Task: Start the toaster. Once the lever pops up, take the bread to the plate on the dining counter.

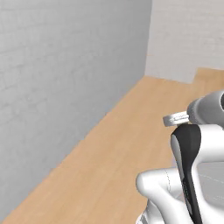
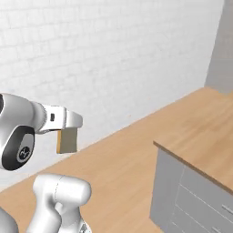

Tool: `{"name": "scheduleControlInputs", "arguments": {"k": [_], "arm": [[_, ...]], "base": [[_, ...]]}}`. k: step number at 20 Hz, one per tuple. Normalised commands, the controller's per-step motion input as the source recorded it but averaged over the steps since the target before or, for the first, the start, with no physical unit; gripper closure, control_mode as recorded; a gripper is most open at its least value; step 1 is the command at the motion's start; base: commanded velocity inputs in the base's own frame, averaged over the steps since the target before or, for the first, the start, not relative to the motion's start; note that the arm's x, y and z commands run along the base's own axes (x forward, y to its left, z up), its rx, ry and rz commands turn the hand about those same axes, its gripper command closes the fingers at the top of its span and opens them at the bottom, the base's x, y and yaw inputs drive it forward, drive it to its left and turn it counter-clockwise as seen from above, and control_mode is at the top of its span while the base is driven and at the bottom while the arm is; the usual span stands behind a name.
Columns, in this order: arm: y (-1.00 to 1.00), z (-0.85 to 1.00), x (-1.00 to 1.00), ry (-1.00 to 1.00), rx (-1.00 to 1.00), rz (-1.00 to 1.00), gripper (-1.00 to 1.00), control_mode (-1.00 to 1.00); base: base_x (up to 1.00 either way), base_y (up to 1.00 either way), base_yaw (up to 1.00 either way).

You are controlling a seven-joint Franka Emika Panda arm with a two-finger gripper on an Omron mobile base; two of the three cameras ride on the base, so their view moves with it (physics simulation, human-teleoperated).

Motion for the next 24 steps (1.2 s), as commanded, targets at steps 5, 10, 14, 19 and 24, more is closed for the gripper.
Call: {"name": "scheduleControlInputs", "arguments": {"k": [5, 10, 14, 19, 24], "arm": [[0.0, 0.0, 0.0, 0.0, 0.0, 0.0, 1.0, 1.0], [0.0, 0.0, 0.0, 0.0, 0.0, 0.0, 1.0, 1.0], [0.0, 0.0, 0.0, 0.0, 0.0, 0.0, 1.0, 1.0], [0.0, 0.0, 0.0, 0.0, 0.0, 0.0, 1.0, 1.0], [0.0, 0.0, 0.0, 0.0, 0.0, 0.0, 1.0, 1.0]], "base": [[0.13, -0.34, -0.77], [0.22, -0.2, -0.73], [0.28, -0.01, -0.63], [0.32, 0.31, -0.46], [0.38, 0.59, -0.38]]}}
